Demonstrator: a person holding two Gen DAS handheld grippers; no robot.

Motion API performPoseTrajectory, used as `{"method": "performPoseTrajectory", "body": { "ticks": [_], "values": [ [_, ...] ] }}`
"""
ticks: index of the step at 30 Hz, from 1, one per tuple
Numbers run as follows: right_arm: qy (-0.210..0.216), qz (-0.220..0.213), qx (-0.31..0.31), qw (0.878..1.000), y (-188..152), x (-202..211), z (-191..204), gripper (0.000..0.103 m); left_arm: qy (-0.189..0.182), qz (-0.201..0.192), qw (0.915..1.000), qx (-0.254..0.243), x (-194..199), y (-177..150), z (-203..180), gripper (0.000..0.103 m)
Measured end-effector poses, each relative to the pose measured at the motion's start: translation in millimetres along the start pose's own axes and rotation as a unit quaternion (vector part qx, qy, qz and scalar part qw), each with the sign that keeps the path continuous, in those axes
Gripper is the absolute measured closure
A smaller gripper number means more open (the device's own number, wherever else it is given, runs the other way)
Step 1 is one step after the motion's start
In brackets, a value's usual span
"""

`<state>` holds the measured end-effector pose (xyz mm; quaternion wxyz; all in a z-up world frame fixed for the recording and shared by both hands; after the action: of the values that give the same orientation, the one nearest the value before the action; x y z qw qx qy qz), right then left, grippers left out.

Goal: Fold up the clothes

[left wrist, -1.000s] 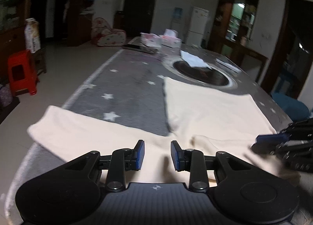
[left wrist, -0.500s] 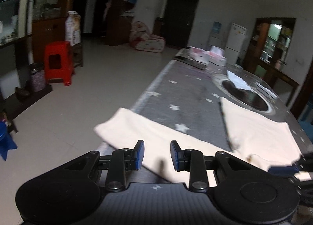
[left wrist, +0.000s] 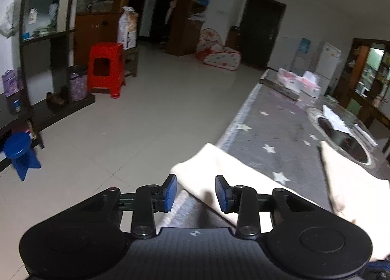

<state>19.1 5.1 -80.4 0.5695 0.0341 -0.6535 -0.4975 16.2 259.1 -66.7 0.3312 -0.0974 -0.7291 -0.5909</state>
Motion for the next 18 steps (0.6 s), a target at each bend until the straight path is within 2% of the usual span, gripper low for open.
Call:
{"method": "performPoseTrajectory", "body": {
  "ticks": [7, 8, 9, 12, 14, 18],
  "values": [
    [-0.007, -0.011, -0.005, 1.000, 0.8, 25.6, -6.5, 0.097, 0.006, 0.016, 0.9994, 0.032, -22.8, -2.7, 10.8, 0.067],
    [-0.011, -0.011, -0.005, 1.000, -0.7, 28.9, -8.2, 0.096, 0.006, 0.018, 0.9992, 0.036, -26.1, -3.1, 12.3, 0.070],
    [-0.016, -0.011, -0.005, 1.000, -2.6, 32.2, -10.7, 0.096, 0.006, 0.017, 0.9991, 0.039, -27.4, -2.9, 13.0, 0.083],
    [-0.032, -0.010, -0.015, 0.999, -9.5, 42.0, -21.9, 0.094, 0.007, 0.006, 0.9989, 0.045, -25.8, 0.8, 12.2, 0.093],
    [-0.041, -0.012, -0.027, 0.999, -14.0, 48.7, -30.0, 0.094, 0.004, -0.004, 0.9989, 0.047, -20.0, 6.1, 9.5, 0.097],
    [-0.055, -0.023, -0.054, 0.997, -22.2, 62.3, -45.9, 0.090, -0.024, -0.032, 0.9984, 0.040, 1.8, 21.6, -9.5, 0.098]
  ]
}}
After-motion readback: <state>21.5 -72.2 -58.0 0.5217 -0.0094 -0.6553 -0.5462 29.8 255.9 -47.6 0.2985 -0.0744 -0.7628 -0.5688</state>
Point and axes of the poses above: each gripper's, at about its wrist camera, not at the fingertips, and x roughly against the way its jaws point, z to its left, y to its top, the point moved 7 cm from there along -x, roughly the way its jaws point, and after that the axes turned 11 degrees about -x, right-handed, at the moved point
